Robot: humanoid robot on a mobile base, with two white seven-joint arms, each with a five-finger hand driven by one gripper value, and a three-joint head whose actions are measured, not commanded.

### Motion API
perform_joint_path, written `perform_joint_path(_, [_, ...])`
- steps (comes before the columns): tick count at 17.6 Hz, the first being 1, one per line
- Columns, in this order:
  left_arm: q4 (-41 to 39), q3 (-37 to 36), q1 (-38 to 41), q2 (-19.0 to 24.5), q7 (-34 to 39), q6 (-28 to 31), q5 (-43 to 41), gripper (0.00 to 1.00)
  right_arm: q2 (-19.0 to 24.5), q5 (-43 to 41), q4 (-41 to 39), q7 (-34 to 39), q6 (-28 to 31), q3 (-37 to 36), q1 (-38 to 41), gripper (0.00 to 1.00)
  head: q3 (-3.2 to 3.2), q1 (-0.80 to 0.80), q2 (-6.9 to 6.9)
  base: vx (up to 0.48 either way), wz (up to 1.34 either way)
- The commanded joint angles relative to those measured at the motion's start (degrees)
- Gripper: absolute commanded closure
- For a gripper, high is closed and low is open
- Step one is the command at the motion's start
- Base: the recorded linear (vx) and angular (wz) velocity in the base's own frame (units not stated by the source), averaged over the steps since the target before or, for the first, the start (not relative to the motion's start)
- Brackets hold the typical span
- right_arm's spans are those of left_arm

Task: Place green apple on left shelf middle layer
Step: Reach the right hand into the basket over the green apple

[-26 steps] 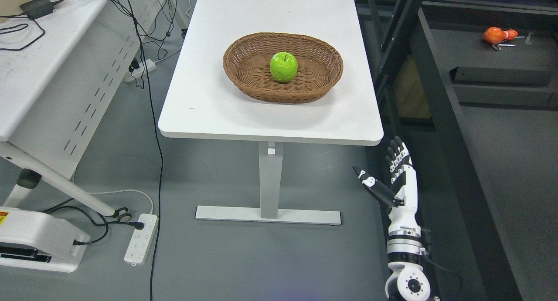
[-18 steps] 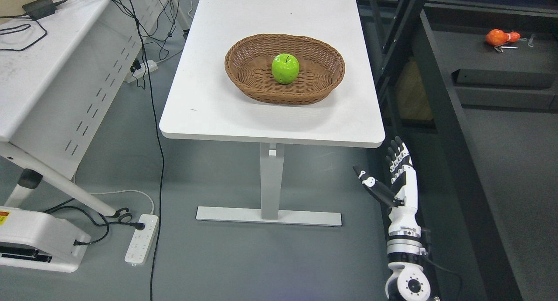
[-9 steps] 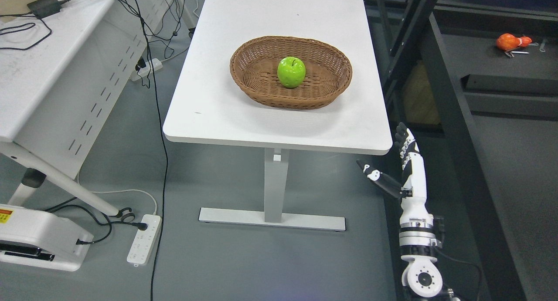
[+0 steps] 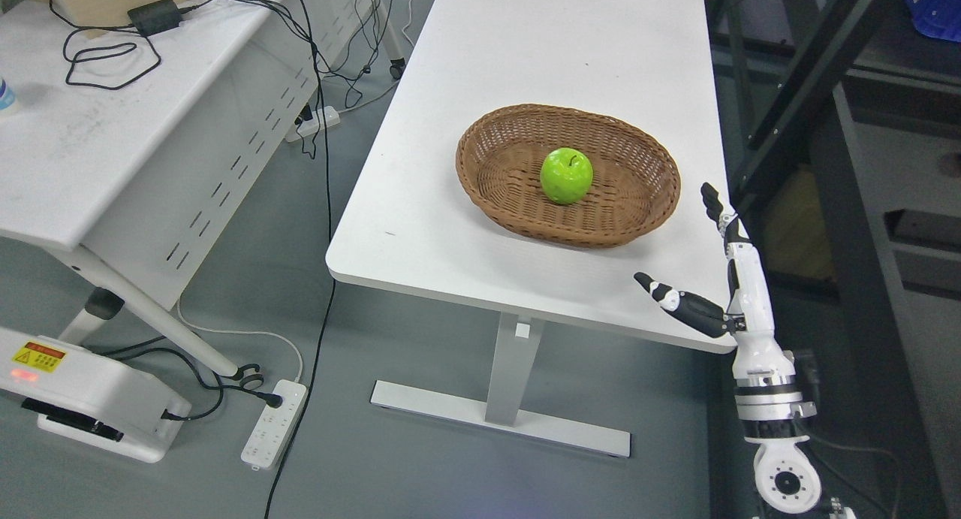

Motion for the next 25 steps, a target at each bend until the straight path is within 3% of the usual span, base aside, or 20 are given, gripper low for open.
perform_joint_path(1, [0.0,0.0,-1.2,1.0,0.0,0.0,0.1,0.00,-3.1,0.5,-0.6,1.6,2.4,-5.5,-1.3,0.08,0.00,0.00,0.00,0.211,0.31])
perform_joint_path(4, [0.0,0.0,-1.2,1.0,0.0,0.0,0.0,0.00,-1.3,0.5,-0.6,1.7,7.8,-5.3,-2.8,0.08,0.00,0.00,0.00,0.184,0.24])
perform_joint_path(9, [0.0,0.0,-1.2,1.0,0.0,0.0,0.0,0.00,-0.4,1.8,-0.6,2.3,8.2,-1.3,-4.3,0.08,0.00,0.00,0.00,0.141,0.14])
perform_joint_path(13, [0.0,0.0,-1.2,1.0,0.0,0.0,0.1,0.00,1.9,12.0,0.6,2.5,8.8,6.3,-5.8,0.08,0.00,0.00,0.00,0.093,0.09])
perform_joint_path(17, [0.0,0.0,-1.2,1.0,0.0,0.0,0.0,0.00,4.5,20.1,7.3,2.5,11.6,10.1,-11.6,0.08,0.00,0.00,0.00,0.055,0.05])
perform_joint_path(21, [0.0,0.0,-1.2,1.0,0.0,0.0,0.0,0.00,3.4,26.0,12.5,2.6,12.5,11.5,-16.4,0.08,0.00,0.00,0.00,0.020,0.01])
perform_joint_path(25, [0.0,0.0,-1.2,1.0,0.0,0.0,0.0,0.00,-1.8,31.1,15.3,2.6,12.5,15.4,-18.3,0.08,0.00,0.00,0.00,0.000,0.00])
